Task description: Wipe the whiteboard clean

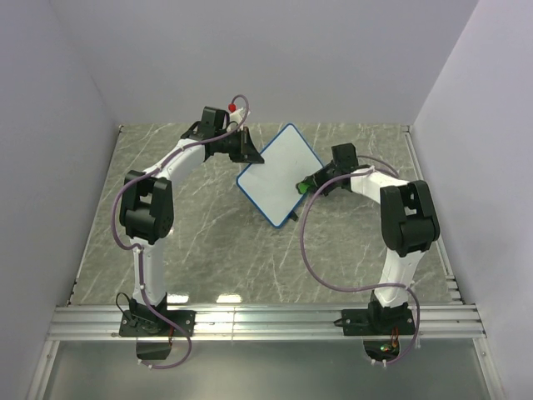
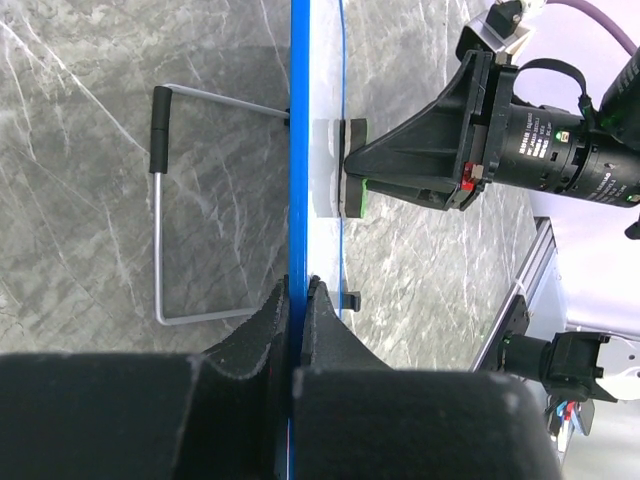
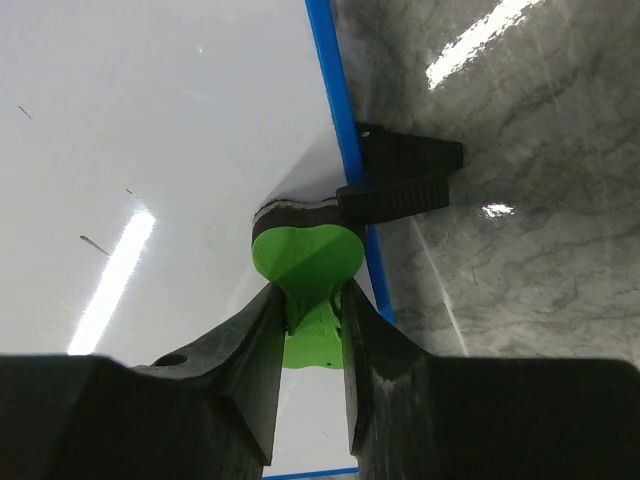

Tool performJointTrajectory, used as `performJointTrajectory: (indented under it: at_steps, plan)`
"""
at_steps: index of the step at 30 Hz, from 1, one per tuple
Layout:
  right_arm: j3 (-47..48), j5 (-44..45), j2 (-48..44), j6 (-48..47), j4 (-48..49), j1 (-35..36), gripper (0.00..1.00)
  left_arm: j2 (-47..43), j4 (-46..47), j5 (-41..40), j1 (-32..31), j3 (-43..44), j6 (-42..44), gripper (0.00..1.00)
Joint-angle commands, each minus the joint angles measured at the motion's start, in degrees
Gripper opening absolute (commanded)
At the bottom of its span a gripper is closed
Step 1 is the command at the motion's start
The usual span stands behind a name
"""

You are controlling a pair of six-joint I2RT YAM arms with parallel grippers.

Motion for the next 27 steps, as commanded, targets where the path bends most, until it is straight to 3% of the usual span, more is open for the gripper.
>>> performJointTrajectory:
  at_steps: [1, 6, 13, 16, 21, 25, 27]
  plan:
    - [1.38, 2.06, 1.66, -1.21, -2.81, 1.39, 0.0, -0.1, -6.14, -2.62, -0.5, -0.85, 3.63, 0.0]
    - [14.91, 0.22, 5.7, 0.02, -5.27, 1.13, 0.0, 0.51, -6.23, -2.18, -0.59, -0.85, 3.72, 0.0]
    - [43.81, -2.07, 19.58, 4.67, -11.16, 1.22, 0.0, 1.21, -6.4, -3.33, -2.08, -1.38, 4.07, 0.0]
    - [49.9, -2.07, 23.1, 5.73, -13.53, 1.22, 0.0, 1.66, -7.1, -3.76, -2.61, -0.59, 4.24, 0.0]
    - [39.75, -0.75, 14.36, 3.19, -8.8, -0.27, 0.0, 0.95, -7.37, -4.99, -2.44, -0.41, 4.16, 0.0]
    - [22.64, 2.93, 1.96, -3.22, -8.95, -3.69, 0.0, 0.34, -7.81, -5.88, -2.26, 0.12, 4.07, 0.01]
    - [16.99, 7.5, -5.58, -7.79, -10.89, -5.19, 0.0, -0.01, -7.9, -6.05, -2.26, 0.12, 4.24, 0.09]
